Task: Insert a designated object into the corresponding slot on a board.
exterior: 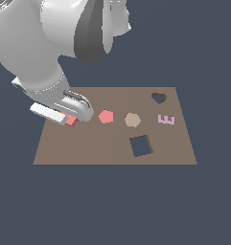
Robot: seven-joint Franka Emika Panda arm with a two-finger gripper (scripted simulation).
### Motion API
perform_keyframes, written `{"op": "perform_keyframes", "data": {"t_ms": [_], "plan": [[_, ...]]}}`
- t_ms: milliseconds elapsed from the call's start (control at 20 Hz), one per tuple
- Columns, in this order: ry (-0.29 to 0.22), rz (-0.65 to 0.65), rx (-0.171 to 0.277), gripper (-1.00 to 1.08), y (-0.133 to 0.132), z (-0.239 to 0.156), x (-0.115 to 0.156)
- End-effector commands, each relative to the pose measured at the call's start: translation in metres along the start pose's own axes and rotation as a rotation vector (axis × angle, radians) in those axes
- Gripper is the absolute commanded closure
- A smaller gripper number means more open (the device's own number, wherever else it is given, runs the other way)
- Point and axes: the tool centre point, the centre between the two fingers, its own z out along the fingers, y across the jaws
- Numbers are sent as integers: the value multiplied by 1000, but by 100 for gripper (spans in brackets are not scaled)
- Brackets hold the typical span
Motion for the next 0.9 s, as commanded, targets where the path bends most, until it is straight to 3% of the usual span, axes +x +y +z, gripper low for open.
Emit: {"op": "perform_keyframes", "data": {"t_ms": [0,450,500,850], "plan": [[0,0,0,-92,0,0,0],[1,-1,1,-92,-1,20,0],[1,-1,1,108,-1,20,0],[1,-1,1,108,-1,20,0]]}}
